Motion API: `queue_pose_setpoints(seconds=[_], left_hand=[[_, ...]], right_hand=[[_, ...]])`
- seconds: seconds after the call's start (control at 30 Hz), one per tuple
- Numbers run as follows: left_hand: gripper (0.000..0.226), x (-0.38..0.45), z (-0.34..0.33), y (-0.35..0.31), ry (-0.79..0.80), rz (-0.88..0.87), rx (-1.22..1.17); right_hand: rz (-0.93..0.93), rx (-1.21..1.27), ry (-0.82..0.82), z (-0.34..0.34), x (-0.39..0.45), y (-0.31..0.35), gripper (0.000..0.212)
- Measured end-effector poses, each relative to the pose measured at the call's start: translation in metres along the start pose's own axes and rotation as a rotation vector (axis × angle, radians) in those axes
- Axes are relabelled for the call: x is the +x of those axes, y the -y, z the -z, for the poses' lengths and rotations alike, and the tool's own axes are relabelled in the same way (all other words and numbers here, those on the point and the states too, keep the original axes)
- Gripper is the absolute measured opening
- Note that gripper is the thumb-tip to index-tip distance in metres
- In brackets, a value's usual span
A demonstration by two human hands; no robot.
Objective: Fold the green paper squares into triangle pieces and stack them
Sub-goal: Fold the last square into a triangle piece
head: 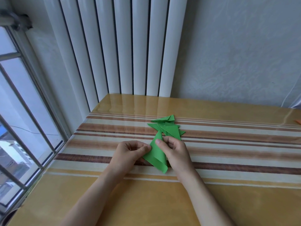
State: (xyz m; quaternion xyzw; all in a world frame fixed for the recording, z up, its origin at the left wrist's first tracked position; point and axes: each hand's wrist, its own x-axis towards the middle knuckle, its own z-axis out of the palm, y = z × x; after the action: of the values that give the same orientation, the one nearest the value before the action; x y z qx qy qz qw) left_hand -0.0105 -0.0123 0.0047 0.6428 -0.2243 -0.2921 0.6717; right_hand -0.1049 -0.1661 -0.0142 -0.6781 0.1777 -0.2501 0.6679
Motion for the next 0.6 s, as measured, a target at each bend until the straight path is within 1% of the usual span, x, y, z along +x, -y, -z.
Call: queue_pose_setpoints(seconds=[0.13, 0.3, 0.37, 0.47, 0.53, 0.6], left_hand=[[0.012, 0.0003, 0.0004, 0.0012, 0.051, 0.01, 0.073], [0.012, 0.0015, 0.001, 0.0028, 0.048, 0.01, 0.085], [0.013, 0.0012, 0.0002, 0.0021, 0.023, 0.006, 0.073], [0.016, 0.0, 0.0, 0.0006, -0.017, 0.001, 0.001], [0.017, -0.0005, 0.0009, -0.0004, -0.037, -0.011, -0.035], [0.018, -0.0008, 0.001, -0.0002, -0.048, -0.021, -0.062]], right_hand=[[-0.006, 0.121, -0.099, 0.0042, 0.0021, 0.0048, 0.009], [0.069, 0.058, -0.127, 0.0039, 0.0018, 0.0008, 0.009], [0.069, 0.094, -0.116, 0.0029, 0.0012, 0.0019, 0.01], [-0.011, 0.134, -0.032, 0.0013, -0.0014, 0.0054, 0.012], [-0.006, 0.1, 0.008, -0.0001, -0.0023, 0.0045, 0.008], [0.023, 0.068, -0.004, -0.0003, -0.0018, 0.0032, 0.007]])
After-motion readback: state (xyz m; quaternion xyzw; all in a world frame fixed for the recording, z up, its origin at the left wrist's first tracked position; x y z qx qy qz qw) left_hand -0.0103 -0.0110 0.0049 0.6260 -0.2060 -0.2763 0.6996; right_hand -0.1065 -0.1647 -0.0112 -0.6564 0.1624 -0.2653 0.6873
